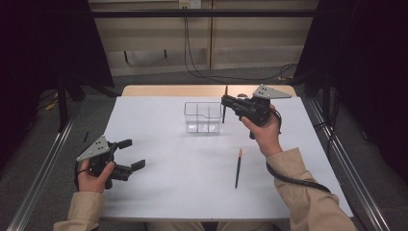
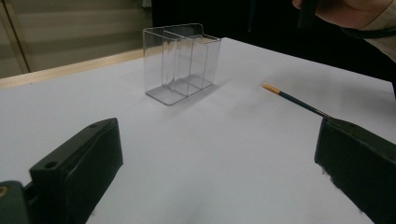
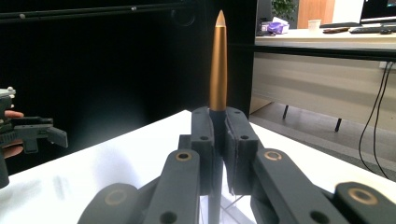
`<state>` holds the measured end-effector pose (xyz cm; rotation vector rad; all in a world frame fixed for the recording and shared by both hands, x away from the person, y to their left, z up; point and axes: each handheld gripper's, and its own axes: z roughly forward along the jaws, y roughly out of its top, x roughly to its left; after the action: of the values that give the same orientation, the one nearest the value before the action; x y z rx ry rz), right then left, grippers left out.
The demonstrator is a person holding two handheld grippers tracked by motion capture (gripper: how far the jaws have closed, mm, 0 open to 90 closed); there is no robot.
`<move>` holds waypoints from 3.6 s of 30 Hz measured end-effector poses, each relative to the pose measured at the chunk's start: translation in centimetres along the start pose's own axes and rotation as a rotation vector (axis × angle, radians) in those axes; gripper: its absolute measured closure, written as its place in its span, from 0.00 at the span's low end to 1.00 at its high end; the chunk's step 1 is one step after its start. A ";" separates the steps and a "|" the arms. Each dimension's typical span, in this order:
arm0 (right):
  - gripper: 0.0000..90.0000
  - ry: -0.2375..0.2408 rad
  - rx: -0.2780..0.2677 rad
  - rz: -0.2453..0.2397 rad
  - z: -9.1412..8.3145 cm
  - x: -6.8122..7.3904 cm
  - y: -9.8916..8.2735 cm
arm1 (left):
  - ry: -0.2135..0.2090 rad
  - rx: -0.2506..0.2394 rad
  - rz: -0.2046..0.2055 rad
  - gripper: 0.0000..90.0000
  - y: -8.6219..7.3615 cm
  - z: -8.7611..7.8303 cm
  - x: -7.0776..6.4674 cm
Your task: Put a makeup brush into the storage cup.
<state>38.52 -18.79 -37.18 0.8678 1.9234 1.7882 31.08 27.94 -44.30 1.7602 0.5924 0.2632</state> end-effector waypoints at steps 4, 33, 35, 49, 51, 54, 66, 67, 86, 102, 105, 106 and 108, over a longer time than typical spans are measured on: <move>0.93 -0.010 -0.013 0.014 0.1 -0.5 0.1 | 0.002 0.001 0.004 0.01 0.0 0.0 0.0; 0.93 -0.064 -0.025 -0.029 2.2 -0.9 1.4 | -0.006 0.011 0.007 0.01 -0.1 0.2 0.1; 0.93 -0.066 -0.028 -0.031 2.4 -1.0 1.3 | -0.003 0.011 0.007 0.01 -0.1 0.1 0.1; 0.93 -0.094 -0.033 -0.012 3.2 -2.1 0.5 | -0.002 0.017 0.005 0.01 -0.2 0.2 0.1; 0.93 -0.096 -0.033 -0.012 3.3 -2.2 0.4 | -0.003 0.017 0.004 0.01 -0.2 0.2 0.1; 0.93 -0.098 -0.027 -0.014 3.5 -2.2 0.2 | -0.003 0.020 0.007 0.01 -0.2 0.2 0.1; 0.93 -0.090 -0.021 -0.031 4.3 -2.0 -0.1 | -0.008 0.019 0.013 0.01 -0.2 0.2 0.1; 0.93 -0.089 -0.018 -0.032 4.4 -2.0 -0.2 | -0.009 0.018 0.013 0.01 -0.2 0.2 0.1; 0.92 -0.096 -0.010 -0.041 4.9 -2.3 -1.7 | -0.009 0.017 0.016 0.01 -0.1 0.1 0.0; 0.92 -0.096 0.017 -0.030 4.9 -2.5 -2.8 | -0.008 0.018 0.019 0.01 -0.1 0.2 0.0; 0.92 -0.093 0.017 -0.027 4.9 -2.4 -2.9 | -0.007 0.014 0.015 0.01 -0.1 0.2 -0.1; 0.92 -0.090 0.018 -0.025 4.9 -2.4 -2.9 | -0.009 0.016 0.017 0.01 -0.1 0.2 0.0; 0.92 -0.089 0.022 -0.029 4.9 -2.4 -3.0 | -0.008 0.016 0.017 0.01 -0.1 0.2 -0.1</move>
<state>42.89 -16.65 -41.05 0.9063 1.8926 1.6858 31.10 27.77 -44.42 1.7814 0.5753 0.2635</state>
